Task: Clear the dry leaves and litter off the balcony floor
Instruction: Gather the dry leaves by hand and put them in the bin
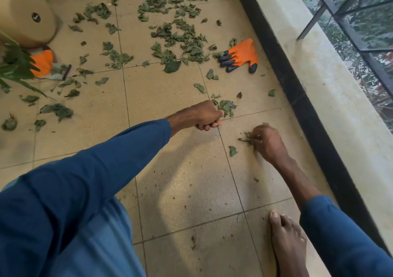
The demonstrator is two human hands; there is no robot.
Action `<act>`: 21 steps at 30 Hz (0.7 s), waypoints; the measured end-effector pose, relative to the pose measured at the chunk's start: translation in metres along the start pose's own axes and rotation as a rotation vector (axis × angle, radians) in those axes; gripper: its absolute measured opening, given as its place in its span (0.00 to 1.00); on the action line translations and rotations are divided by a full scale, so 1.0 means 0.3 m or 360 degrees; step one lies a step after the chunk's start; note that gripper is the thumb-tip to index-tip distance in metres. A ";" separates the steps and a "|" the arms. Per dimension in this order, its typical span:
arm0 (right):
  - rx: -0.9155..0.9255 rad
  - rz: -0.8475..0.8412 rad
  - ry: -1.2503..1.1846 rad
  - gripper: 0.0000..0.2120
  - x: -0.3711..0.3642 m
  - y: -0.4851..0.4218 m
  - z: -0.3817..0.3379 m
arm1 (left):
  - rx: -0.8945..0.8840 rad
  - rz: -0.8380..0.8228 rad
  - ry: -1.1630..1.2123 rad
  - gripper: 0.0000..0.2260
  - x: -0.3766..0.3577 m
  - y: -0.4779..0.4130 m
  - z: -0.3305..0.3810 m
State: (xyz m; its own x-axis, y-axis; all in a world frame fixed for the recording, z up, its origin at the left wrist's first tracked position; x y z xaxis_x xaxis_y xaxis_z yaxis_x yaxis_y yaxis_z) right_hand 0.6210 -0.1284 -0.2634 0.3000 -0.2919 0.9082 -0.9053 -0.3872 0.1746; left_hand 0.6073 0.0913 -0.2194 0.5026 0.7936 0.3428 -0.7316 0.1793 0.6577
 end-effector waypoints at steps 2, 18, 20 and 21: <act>-0.0011 0.0071 0.0051 0.07 -0.016 0.030 -0.007 | -0.0004 0.0005 0.0006 0.16 0.004 0.001 0.000; -0.0521 0.0419 -0.0842 0.08 0.151 0.124 0.090 | 0.0002 0.0002 -0.0039 0.18 -0.005 0.009 0.018; -0.0593 0.0457 -0.0949 0.07 0.184 0.110 0.119 | 0.0003 -0.0002 -0.0034 0.18 -0.005 0.009 0.021; -0.0617 0.0452 -0.1016 0.07 0.189 0.105 0.130 | 0.0002 -0.0006 -0.0028 0.18 -0.005 0.009 0.022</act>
State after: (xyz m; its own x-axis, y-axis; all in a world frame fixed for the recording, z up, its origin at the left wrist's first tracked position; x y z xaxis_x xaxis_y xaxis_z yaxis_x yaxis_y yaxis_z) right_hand 0.6212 -0.1914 -0.2211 0.0502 -0.8236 0.5649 -0.9779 0.0745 0.1954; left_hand 0.6074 0.0867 -0.2137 0.5134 0.7826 0.3520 -0.7290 0.1814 0.6600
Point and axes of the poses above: each hand's wrist, its own y-axis away from the middle knuckle, its own x-axis out of the back of the hand, z = x × y, the point moved 9 cm from there along -y, towards the middle knuckle, and after that the axes turned 2 degrees about -z, right-handed, at the moved point
